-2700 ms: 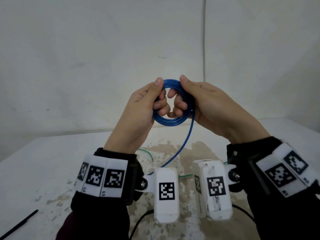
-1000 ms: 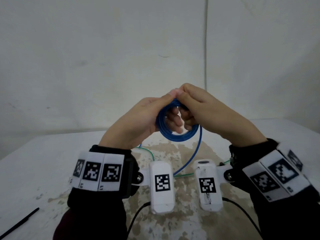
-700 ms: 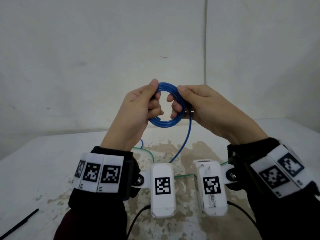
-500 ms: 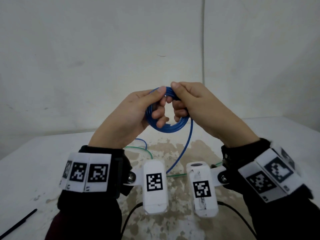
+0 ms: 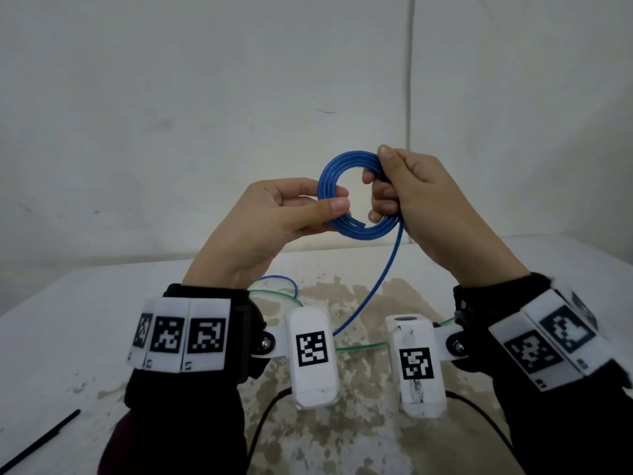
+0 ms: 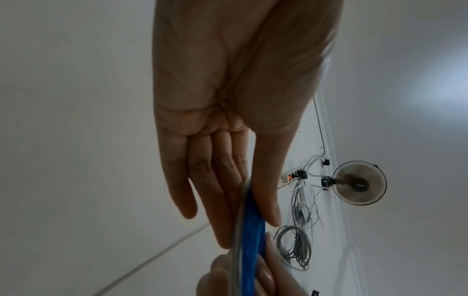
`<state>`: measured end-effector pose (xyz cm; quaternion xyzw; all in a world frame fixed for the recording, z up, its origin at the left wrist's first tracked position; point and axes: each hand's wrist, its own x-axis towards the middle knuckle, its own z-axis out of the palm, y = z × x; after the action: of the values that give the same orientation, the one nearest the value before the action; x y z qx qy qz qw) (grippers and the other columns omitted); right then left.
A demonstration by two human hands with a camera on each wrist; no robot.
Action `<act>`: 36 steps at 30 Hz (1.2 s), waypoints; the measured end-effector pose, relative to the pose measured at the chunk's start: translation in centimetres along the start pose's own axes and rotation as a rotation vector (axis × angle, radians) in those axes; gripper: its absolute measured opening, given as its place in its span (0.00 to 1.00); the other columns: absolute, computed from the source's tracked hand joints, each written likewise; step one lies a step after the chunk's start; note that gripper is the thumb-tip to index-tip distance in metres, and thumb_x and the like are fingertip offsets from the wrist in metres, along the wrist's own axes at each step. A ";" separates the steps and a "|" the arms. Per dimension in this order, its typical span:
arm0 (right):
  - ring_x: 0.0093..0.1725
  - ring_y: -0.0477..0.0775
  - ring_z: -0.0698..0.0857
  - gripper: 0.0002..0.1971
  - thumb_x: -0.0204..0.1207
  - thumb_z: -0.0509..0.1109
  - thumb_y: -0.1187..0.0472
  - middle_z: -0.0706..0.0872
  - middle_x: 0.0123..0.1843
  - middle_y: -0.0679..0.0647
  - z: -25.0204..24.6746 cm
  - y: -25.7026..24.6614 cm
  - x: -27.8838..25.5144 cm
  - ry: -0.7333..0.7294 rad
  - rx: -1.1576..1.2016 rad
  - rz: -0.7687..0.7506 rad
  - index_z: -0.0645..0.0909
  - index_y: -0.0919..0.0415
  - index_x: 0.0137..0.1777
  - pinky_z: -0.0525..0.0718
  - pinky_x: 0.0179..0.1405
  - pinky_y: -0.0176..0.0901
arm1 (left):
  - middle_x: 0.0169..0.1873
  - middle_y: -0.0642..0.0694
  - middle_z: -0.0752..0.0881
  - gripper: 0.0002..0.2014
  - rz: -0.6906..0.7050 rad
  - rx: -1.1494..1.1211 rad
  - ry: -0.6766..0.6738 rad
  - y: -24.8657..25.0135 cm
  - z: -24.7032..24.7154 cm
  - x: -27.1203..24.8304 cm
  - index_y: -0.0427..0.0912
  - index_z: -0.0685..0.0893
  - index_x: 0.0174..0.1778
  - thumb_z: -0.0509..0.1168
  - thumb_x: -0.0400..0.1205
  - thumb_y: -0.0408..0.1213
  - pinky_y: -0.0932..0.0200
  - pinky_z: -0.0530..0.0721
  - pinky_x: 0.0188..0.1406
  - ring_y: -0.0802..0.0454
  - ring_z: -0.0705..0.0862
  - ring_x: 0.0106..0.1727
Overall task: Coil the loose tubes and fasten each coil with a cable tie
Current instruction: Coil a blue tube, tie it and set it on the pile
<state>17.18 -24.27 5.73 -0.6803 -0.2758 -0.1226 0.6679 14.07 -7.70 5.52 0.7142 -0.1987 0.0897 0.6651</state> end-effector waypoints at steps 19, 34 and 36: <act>0.28 0.48 0.75 0.09 0.87 0.53 0.57 0.75 0.28 0.50 0.9 0.0 -0.5 -0.178 -0.096 0.060 0.71 0.61 0.50 0.82 0.34 0.41 | 0.19 0.55 0.60 0.19 -0.060 -0.032 -0.030 0.0 0.8 0.3 0.39 0.73 0.35 0.51 0.88 0.45 0.52 0.52 0.40 0.58 0.57 0.20; 0.23 0.47 0.66 0.19 0.87 0.52 0.53 0.63 0.22 0.44 0.3 -0.3 -0.5 -0.210 0.076 0.096 0.71 0.61 0.37 0.79 0.34 0.37 | 0.18 0.51 0.59 0.19 -0.032 -0.106 -0.131 0.1 0.9 0.5 0.39 0.71 0.32 0.52 0.87 0.45 0.65 0.64 0.23 0.53 0.62 0.20; 0.23 0.47 0.68 0.19 0.87 0.53 0.52 0.63 0.22 0.45 0.5 -0.3 -0.5 -0.210 0.069 0.096 0.72 0.61 0.37 0.81 0.35 0.38 | 0.20 0.52 0.57 0.20 -0.018 -0.057 -0.123 0.1 0.8 0.4 0.41 0.69 0.30 0.52 0.87 0.45 0.65 0.60 0.23 0.55 0.59 0.21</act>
<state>16.49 -23.86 5.65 -0.6784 -0.3155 -0.0087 0.6634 14.24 -8.56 5.69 0.7008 -0.2353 0.0338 0.6726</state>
